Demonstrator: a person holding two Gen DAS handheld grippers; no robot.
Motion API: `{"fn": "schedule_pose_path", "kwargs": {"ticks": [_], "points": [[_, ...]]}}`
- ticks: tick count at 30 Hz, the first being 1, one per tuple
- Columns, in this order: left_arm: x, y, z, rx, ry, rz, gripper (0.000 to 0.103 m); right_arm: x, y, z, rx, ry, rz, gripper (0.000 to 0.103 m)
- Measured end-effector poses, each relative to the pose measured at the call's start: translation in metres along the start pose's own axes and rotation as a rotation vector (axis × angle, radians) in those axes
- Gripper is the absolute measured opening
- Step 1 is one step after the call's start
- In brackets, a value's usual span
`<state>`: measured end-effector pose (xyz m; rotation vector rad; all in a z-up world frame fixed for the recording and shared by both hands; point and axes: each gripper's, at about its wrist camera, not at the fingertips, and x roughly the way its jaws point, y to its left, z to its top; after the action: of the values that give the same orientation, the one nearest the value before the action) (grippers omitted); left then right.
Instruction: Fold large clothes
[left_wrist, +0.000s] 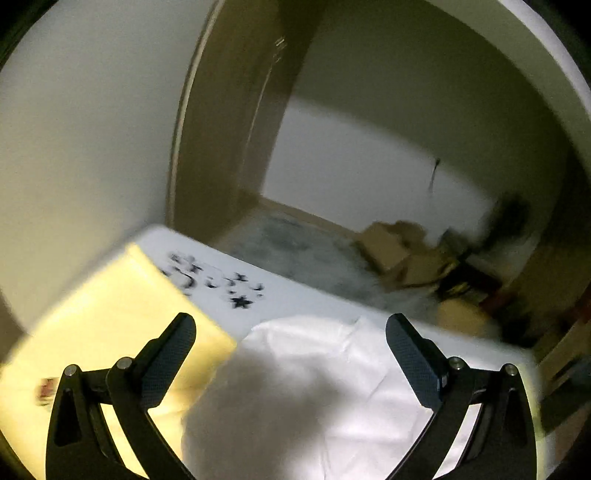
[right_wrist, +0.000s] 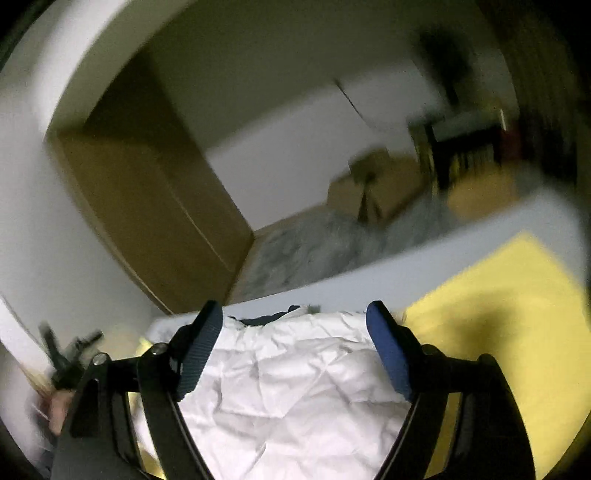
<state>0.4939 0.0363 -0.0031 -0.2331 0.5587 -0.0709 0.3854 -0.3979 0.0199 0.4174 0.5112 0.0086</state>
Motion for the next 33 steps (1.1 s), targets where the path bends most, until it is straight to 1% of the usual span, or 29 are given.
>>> {"fn": "schedule_pose_path", "kwargs": {"ticks": [1, 2, 3, 4, 5, 6, 8, 10, 12, 13, 14, 15, 16, 17, 19, 21, 22, 24, 25, 26, 27, 28, 29, 30, 31, 32, 33], "points": [[-0.007, -0.015, -0.015, 0.031, -0.013, 0.032, 0.103, -0.004, 0.027, -0.01, -0.068, -0.024, -0.017, 0.076], [-0.009, -0.03, -0.03, 0.047, -0.011, 0.041, 0.103, -0.004, 0.055, -0.023, -0.132, -0.037, -0.054, 0.063], [-0.009, -0.04, -0.04, 0.057, -0.01, 0.042, 0.103, 0.003, 0.081, -0.035, -0.179, -0.034, -0.1, 0.039], [-0.006, -0.052, -0.053, 0.073, -0.002, 0.054, 0.103, 0.013, 0.101, -0.046, -0.2, -0.016, -0.131, 0.027], [0.0, -0.061, -0.066, 0.086, 0.017, 0.077, 0.103, 0.023, 0.113, -0.055, -0.201, 0.012, -0.13, 0.014], [0.006, -0.066, -0.074, 0.089, 0.032, 0.083, 0.103, 0.036, 0.122, -0.063, -0.181, 0.048, -0.109, 0.014], [0.024, -0.072, -0.093, 0.09, 0.092, 0.072, 0.103, 0.074, 0.137, -0.087, -0.119, 0.152, -0.11, 0.014], [0.036, -0.071, -0.107, 0.093, 0.133, 0.099, 0.103, 0.097, 0.141, -0.103, -0.072, 0.203, -0.082, 0.014], [0.052, -0.062, -0.117, 0.09, 0.185, 0.095, 0.103, 0.123, 0.142, -0.117, -0.036, 0.252, -0.076, 0.015], [0.056, -0.057, -0.121, 0.093, 0.201, 0.098, 0.103, 0.139, 0.143, -0.125, -0.04, 0.278, -0.079, 0.015], [0.06, -0.053, -0.124, 0.092, 0.215, 0.086, 0.103, 0.155, 0.141, -0.132, -0.041, 0.306, -0.122, 0.015], [0.061, -0.049, -0.125, 0.091, 0.214, 0.064, 0.103, 0.169, 0.134, -0.143, -0.024, 0.354, -0.16, 0.014], [0.061, -0.049, -0.126, 0.098, 0.21, 0.051, 0.103, 0.184, 0.127, -0.155, 0.002, 0.405, -0.167, 0.013], [0.061, -0.051, -0.128, 0.105, 0.208, 0.043, 0.103, 0.2, 0.118, -0.168, 0.006, 0.452, -0.163, 0.009], [0.058, -0.047, -0.126, 0.097, 0.218, 0.016, 0.103, 0.211, 0.117, -0.176, -0.065, 0.438, -0.174, 0.007], [0.05, -0.038, -0.124, 0.067, 0.219, 0.007, 0.103, 0.217, 0.12, -0.175, -0.12, 0.443, -0.185, 0.006], [0.044, -0.037, -0.123, 0.054, 0.218, 0.006, 0.103, 0.219, 0.12, -0.174, -0.131, 0.453, -0.182, 0.006], [0.027, -0.024, -0.119, 0.019, 0.215, 0.006, 0.103, 0.222, 0.122, -0.169, -0.139, 0.482, -0.185, 0.006], [0.019, -0.019, -0.116, 0.008, 0.215, 0.008, 0.103, 0.22, 0.126, -0.165, -0.153, 0.501, -0.192, 0.006], [0.01, -0.009, -0.116, -0.006, 0.212, 0.011, 0.103, 0.212, 0.127, -0.16, -0.141, 0.5, -0.191, 0.008], [-0.001, -0.001, -0.116, -0.021, 0.206, 0.017, 0.103, 0.195, 0.127, -0.153, -0.1, 0.462, -0.174, 0.008], [-0.011, 0.008, -0.115, -0.036, 0.199, 0.029, 0.103, 0.164, 0.131, -0.148, -0.061, 0.386, -0.122, 0.008], [-0.022, 0.019, -0.117, -0.061, 0.189, 0.052, 0.103, 0.143, 0.136, -0.149, -0.07, 0.351, -0.104, 0.008], [-0.03, 0.027, -0.118, -0.08, 0.184, 0.069, 0.103, 0.124, 0.143, -0.153, -0.091, 0.327, -0.104, 0.009], [-0.04, 0.034, -0.12, -0.099, 0.182, 0.079, 0.103, 0.102, 0.147, -0.162, -0.102, 0.316, -0.118, 0.01], [-0.045, 0.041, -0.122, -0.114, 0.18, 0.086, 0.103, 0.094, 0.148, -0.17, -0.095, 0.325, -0.126, 0.011], [-0.054, 0.046, -0.124, -0.124, 0.173, 0.09, 0.103, 0.094, 0.148, -0.179, -0.086, 0.355, -0.132, 0.011]]}}
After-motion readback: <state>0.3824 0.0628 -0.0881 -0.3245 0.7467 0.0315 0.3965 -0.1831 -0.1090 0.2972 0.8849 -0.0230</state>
